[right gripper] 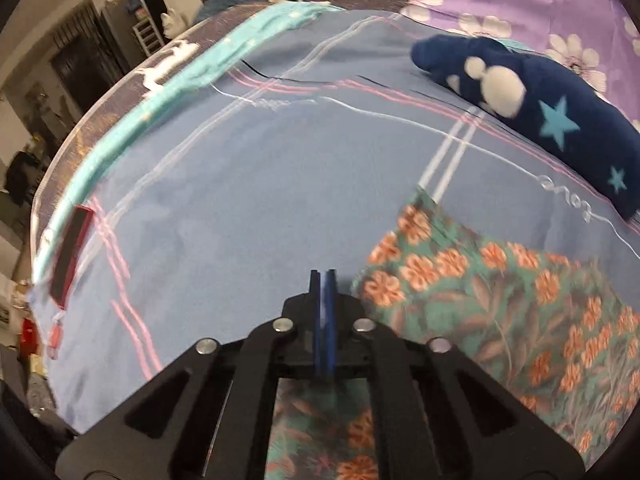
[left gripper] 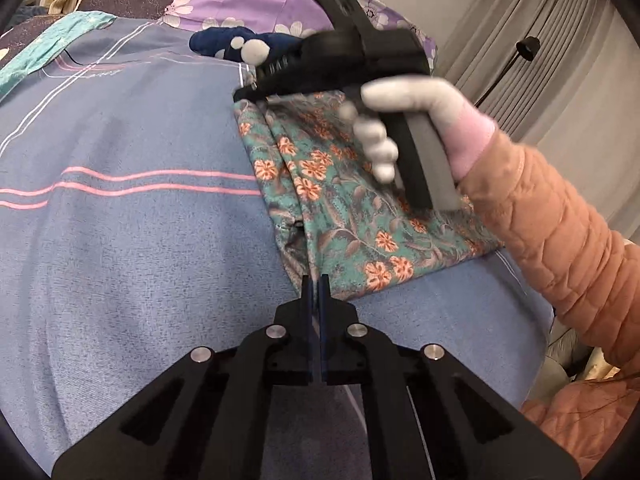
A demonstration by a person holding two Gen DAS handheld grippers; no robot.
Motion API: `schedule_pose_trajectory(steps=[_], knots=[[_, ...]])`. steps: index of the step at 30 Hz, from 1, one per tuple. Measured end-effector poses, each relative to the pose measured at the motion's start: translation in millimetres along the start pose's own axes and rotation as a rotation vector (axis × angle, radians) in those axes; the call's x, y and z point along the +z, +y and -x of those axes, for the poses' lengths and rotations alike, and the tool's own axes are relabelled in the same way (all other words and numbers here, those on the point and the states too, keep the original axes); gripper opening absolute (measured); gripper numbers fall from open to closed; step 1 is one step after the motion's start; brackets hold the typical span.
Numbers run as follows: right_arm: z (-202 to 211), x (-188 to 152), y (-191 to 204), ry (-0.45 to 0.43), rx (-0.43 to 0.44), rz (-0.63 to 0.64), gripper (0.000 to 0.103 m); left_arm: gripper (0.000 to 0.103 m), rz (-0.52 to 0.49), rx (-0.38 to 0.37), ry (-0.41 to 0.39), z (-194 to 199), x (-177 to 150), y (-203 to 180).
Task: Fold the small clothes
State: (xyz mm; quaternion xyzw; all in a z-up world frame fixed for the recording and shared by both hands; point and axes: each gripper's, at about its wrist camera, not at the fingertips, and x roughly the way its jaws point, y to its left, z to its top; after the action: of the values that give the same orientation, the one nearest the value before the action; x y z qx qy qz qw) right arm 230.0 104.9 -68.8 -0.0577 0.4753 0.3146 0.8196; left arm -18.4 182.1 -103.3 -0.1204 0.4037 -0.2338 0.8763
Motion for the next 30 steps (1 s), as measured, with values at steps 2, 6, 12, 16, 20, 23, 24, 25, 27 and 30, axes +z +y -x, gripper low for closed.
schedule_pose_trajectory(steps=[2,6,12,16,20,23,24,25,27,30], knots=[[16,-2,2,-0.027,0.009,0.003,0.015,0.002,0.005,0.008,-0.015,5,0,3],[36,-4,13,-0.023,-0.04,0.058,0.04,0.025,0.048,0.037,-0.056,9,13,16],[-6,-16,31,0.093,-0.157,0.139,0.021,0.019,0.085,0.001,0.015,-23,28,25],[-10,-9,26,0.03,-0.129,0.074,0.005,0.005,0.067,0.022,0.027,-20,20,24],[-20,-12,22,0.008,-0.082,0.084,0.002,0.003,0.021,0.065,0.034,-18,14,16],[-6,-14,15,-0.017,-0.036,0.051,0.006,0.003,0.033,0.052,0.021,-14,13,20],[3,-15,12,-0.033,-0.03,0.029,0.014,0.003,0.039,0.049,0.015,-11,12,21],[16,-16,10,-0.06,-0.035,0.014,0.018,0.003,0.046,0.049,0.006,-8,12,22],[43,-21,6,-0.115,-0.066,0.006,0.051,0.003,0.056,0.067,-0.02,0,13,24],[73,-35,2,-0.144,-0.118,0.018,0.07,0.003,0.057,0.044,-0.101,20,18,18]])
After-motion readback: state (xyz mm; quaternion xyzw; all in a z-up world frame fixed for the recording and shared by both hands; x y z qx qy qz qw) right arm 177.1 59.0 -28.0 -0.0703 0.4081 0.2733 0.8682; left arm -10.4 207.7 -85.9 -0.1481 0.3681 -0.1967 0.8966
